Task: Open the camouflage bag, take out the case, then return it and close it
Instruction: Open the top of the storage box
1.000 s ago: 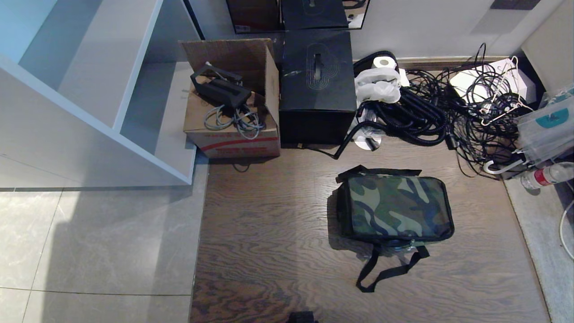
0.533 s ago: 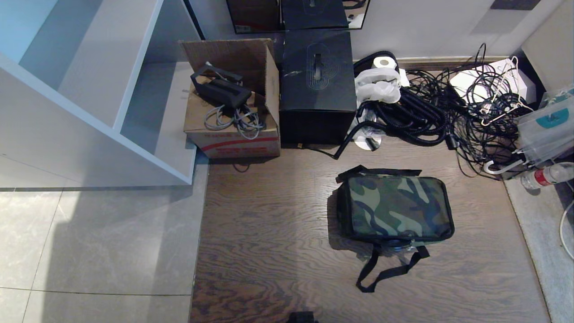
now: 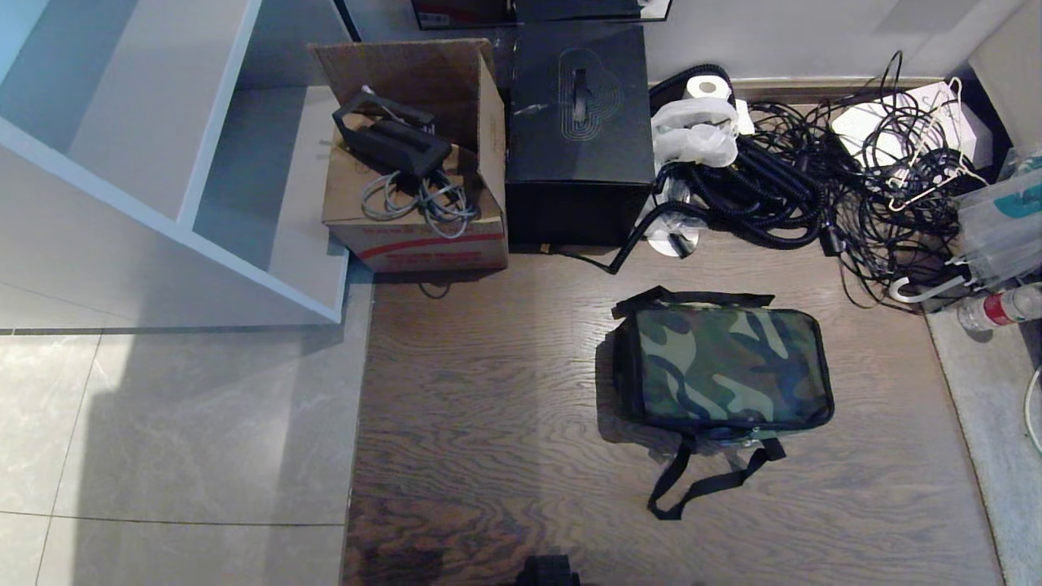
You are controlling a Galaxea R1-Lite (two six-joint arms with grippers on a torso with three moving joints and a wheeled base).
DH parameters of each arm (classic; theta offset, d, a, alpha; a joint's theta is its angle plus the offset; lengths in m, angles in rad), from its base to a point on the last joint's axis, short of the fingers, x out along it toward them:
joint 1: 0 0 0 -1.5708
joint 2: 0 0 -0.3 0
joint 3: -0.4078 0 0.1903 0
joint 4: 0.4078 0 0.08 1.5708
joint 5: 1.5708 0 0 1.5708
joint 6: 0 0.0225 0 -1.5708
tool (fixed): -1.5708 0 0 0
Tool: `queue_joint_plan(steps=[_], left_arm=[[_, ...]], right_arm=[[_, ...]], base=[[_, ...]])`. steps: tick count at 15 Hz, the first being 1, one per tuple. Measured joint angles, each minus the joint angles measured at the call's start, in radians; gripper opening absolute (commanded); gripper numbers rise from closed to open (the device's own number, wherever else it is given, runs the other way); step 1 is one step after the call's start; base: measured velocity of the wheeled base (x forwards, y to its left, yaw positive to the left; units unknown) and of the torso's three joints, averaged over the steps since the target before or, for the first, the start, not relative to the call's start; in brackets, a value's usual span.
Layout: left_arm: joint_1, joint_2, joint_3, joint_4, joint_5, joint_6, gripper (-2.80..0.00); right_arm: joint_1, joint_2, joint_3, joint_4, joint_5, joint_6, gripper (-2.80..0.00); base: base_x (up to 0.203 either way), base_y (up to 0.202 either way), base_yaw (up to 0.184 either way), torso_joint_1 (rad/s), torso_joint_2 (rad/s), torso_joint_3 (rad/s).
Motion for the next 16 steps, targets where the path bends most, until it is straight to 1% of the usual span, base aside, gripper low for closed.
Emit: queue_joint_plan(steps=[10, 16], left_arm=[[0.0, 0.0, 0.0, 0.0, 0.0, 0.0, -2.8], [0.0, 0.0, 0.0, 0.0, 0.0, 0.0, -2.8]], right_arm=[[0.001, 0.0, 0.0, 0.0, 0.0, 0.0, -2.8], [0.001, 0.0, 0.0, 0.0, 0.0, 0.0, -2.8]], base=[[0.0, 0.0, 0.0, 0.004, 0.0, -0.196], [0.0, 0.0, 0.0, 0.002, 0.0, -0.037]])
